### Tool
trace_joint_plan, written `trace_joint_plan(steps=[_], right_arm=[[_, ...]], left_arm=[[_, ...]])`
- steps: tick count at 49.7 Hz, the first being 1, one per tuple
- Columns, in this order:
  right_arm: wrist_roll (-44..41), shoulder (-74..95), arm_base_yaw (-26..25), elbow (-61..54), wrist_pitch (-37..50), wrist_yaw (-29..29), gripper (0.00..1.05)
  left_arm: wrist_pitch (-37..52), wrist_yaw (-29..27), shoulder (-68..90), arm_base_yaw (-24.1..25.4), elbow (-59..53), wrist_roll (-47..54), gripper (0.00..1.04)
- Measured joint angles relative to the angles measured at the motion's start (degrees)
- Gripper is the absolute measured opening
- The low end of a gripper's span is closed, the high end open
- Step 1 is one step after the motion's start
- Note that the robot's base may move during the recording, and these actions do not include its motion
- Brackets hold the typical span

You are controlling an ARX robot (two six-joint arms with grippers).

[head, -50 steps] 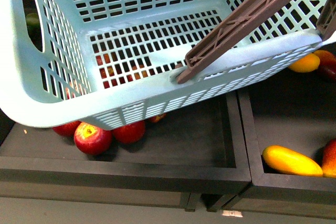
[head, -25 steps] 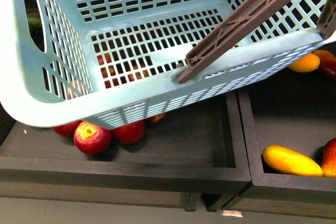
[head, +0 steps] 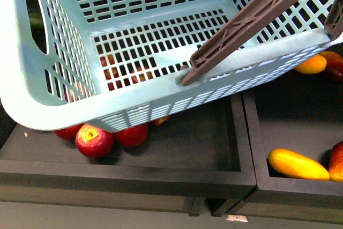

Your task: Pick mango and avocado into basket

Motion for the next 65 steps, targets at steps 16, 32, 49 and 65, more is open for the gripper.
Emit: trace_joint_plan(steps=[16, 32, 49, 65], right_arm=[[0.5, 4.3, 1.0, 5.1, -2.1, 0.0, 0.96], [1.1, 7.6, 1.5, 9.0, -3.5, 0.4, 0.96], [1.1, 9.9, 1.4, 13.4, -5.0, 0.9, 0.96], [1.3, 11.4, 1.6, 15.4, -5.9, 0.9, 0.69]], left_arm=[[0.0, 0.0, 0.0, 0.0, 0.0, 0.0, 0.15], [0.0, 0.0, 0.0, 0.0, 0.0, 0.0, 0.15], [0.0, 0.0, 0.0, 0.0, 0.0, 0.0, 0.15], [0.0, 0.0, 0.0, 0.0, 0.0, 0.0, 0.15]])
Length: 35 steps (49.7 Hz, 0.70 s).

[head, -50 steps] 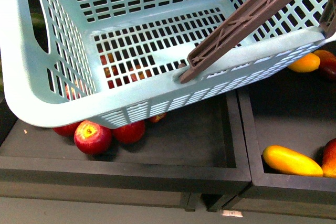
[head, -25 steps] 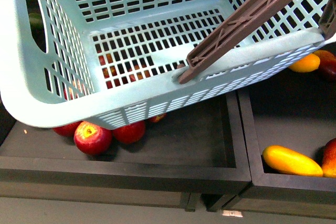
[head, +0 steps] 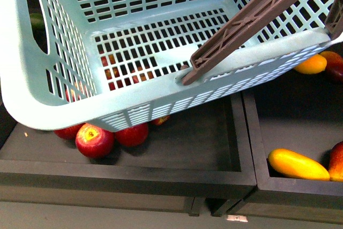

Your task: Pick mango and avocado into basket

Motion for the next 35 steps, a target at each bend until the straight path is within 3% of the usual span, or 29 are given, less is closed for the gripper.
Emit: trace_joint_plan(steps=[16, 27, 35], right_arm=[[0.0, -0.6, 0.1, -2.2, 3.0, -0.8, 0.65], [-1.6, -6.9, 0.5, -13.1, 10.8, -4.5, 0.65], [-3.2, -21.7, 1.4, -30.1, 19.3, -11.0, 0.65]], left_arm=[[0.0, 0.0, 0.0, 0.0, 0.0, 0.0, 0.15], [0.0, 0.0, 0.0, 0.0, 0.0, 0.0, 0.15], [0.0, 0.0, 0.0, 0.0, 0.0, 0.0, 0.15]])
